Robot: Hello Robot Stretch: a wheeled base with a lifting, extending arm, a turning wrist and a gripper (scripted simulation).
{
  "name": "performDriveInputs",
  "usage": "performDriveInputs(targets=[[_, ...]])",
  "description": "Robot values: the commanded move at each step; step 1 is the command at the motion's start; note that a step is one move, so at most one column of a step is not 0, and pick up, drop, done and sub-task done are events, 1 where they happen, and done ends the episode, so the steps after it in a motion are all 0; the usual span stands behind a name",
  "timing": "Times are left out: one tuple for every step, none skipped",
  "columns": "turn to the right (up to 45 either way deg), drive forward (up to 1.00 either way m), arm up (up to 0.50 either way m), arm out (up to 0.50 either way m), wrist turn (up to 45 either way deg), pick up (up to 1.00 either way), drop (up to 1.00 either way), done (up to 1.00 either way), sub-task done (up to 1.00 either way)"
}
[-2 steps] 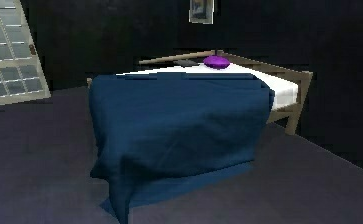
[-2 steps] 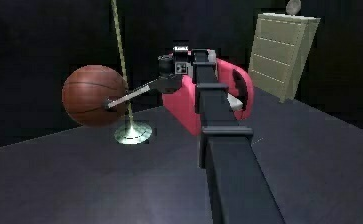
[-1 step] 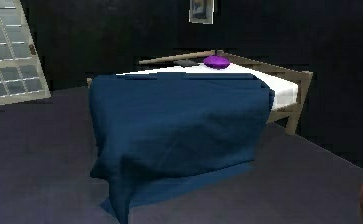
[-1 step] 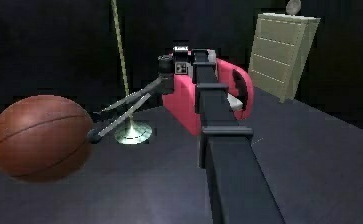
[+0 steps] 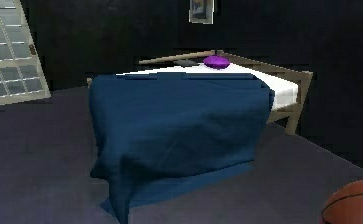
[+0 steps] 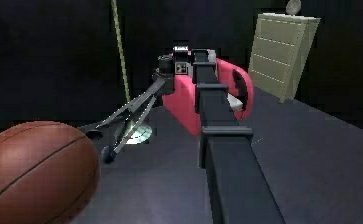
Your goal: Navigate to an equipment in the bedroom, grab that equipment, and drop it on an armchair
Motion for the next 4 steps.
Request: performDriveInputs(targets=[[0.0,0.00,0.00,-0.40,0.0,0.00,0.00,0.00,0.00],[45.0,0.00,0.00,0.00,0.0,0.00,0.00,0.00,0.00],[45.0,0.00,0.00,0.00,0.0,0.00,0.00,0.00,0.00],[45.0,0.00,0.00,0.00,0.0,0.00,0.00,0.00,0.00]])
